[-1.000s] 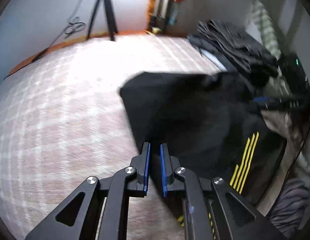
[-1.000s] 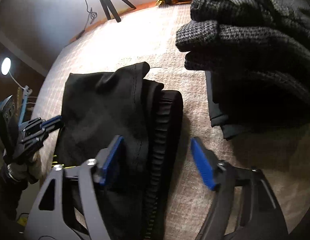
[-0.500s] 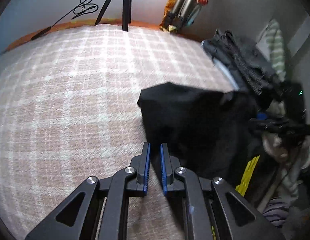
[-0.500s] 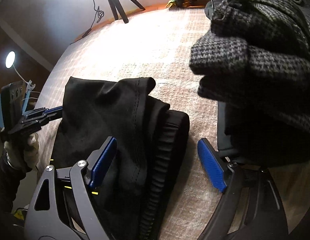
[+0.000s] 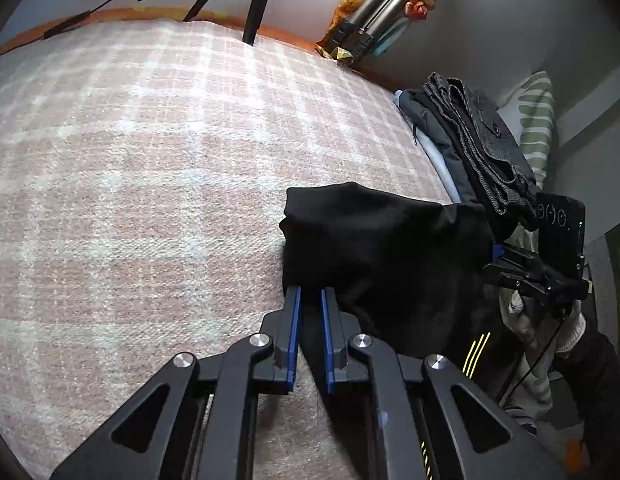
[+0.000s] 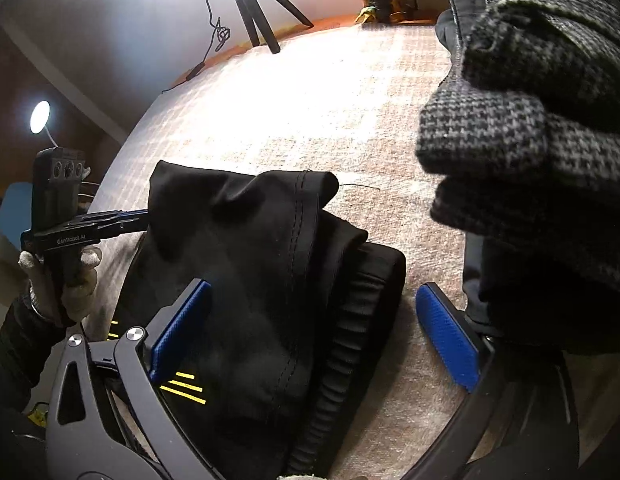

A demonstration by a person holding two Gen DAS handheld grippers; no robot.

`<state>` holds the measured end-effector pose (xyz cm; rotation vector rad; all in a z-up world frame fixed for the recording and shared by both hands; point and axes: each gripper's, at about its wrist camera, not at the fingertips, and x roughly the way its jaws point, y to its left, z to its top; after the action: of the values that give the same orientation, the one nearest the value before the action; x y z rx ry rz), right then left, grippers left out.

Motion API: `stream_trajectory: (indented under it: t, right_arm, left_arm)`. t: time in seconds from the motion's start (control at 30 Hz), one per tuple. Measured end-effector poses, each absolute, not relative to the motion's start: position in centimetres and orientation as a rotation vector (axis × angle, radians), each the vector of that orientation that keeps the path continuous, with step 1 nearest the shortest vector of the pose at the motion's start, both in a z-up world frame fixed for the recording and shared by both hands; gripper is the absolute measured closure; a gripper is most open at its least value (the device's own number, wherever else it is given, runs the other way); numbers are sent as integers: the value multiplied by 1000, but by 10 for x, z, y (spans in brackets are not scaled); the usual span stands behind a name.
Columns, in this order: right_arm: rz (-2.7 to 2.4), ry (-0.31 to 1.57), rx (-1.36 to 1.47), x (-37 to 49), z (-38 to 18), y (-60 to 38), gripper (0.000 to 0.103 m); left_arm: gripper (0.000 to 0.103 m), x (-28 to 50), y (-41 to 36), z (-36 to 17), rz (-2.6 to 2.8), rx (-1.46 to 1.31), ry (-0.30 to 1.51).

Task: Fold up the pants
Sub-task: 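Lift the shorts bundle with the left gripper and carry it toward the clothes stack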

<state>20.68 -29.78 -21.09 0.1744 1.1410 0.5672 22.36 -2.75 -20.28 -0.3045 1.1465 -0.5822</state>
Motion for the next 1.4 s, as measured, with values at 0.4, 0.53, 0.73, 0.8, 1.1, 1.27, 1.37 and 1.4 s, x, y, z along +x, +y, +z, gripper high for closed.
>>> stream_trajectory:
  t: [0.4, 0.53, 0.73, 0.8, 1.1, 1.27, 1.37, 1.4]
  right_arm:
    - [552, 1130, 128, 206, -211, -294, 0]
    - [576, 1129, 135, 207, -211, -297, 0]
    - [603, 1113, 151, 209, -212, -298, 0]
    - [615, 1103, 165, 210, -212, -299, 0]
    - [627, 1117, 182, 207, -211, -308, 19]
    - [638, 1167, 238, 199, -212, -329, 27]
    - [639, 1147, 273, 200, -213, -331, 27]
    - [639, 1141, 287, 202, -214, -329, 27]
  left_arm:
    - [86, 212, -32, -203, -571, -210, 1025]
    - [86, 221, -25, -206, -601, -278, 1056]
    - [83, 233, -25, -211, -648, -360, 1077]
    - [65, 237, -27, -211, -695, -387, 1076]
    - [43, 241, -44, -207, -757, -377, 1029]
    - [44, 243, -42, -208, -766, -403, 1034]
    - [44, 241, -44, -207, -769, -375, 1026]
    - [46, 241, -45, -207, -769, -375, 1025]
